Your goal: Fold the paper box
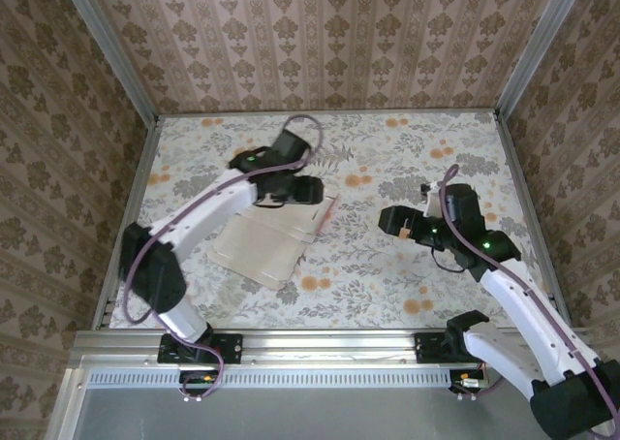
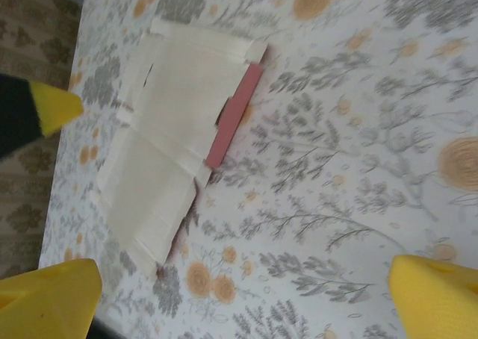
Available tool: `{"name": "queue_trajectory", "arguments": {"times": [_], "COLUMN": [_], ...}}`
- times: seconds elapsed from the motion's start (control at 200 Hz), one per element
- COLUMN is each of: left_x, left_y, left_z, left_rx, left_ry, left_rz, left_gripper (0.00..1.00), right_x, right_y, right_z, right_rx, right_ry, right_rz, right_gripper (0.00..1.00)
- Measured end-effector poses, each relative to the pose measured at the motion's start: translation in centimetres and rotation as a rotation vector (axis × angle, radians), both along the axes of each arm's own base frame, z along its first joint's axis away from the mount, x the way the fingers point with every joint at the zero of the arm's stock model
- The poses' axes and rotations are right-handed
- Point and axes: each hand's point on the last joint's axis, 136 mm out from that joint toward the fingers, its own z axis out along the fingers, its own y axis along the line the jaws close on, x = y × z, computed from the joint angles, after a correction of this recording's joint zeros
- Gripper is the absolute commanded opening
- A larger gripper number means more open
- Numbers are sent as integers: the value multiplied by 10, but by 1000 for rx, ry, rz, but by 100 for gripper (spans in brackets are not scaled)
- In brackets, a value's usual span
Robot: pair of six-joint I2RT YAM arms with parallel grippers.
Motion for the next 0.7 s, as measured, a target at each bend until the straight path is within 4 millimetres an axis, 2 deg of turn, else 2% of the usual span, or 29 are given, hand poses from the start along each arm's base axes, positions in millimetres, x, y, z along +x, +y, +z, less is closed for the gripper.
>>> {"name": "queue_trajectory", "arguments": {"times": [0.12, 0.265, 0.35, 0.42, 0.7], "left_x": [1, -10, -19, -26, -33], "left_y": [46, 96, 122, 137, 177], "left_z": [-3, -19, -27, -29, -26], "left_rx": [-72, -117, -138, -159, -238], "left_ry": [-11, 14, 16, 10, -25], "left_rz": [90, 193, 251, 283, 405], "left_gripper": [70, 75, 88, 100, 100], "right_x": [-4, -2, 5, 14, 39], "right_y": [35, 82, 111, 139, 237], "right_z": [-13, -33, -41, -45, -68], "right_rx": [-29, -70, -92, -106, -119], "right_ry": [23, 56, 66, 64, 65], "right_rz": [97, 192, 230, 262, 357], "right_gripper": [100, 100, 100, 100, 100]}}
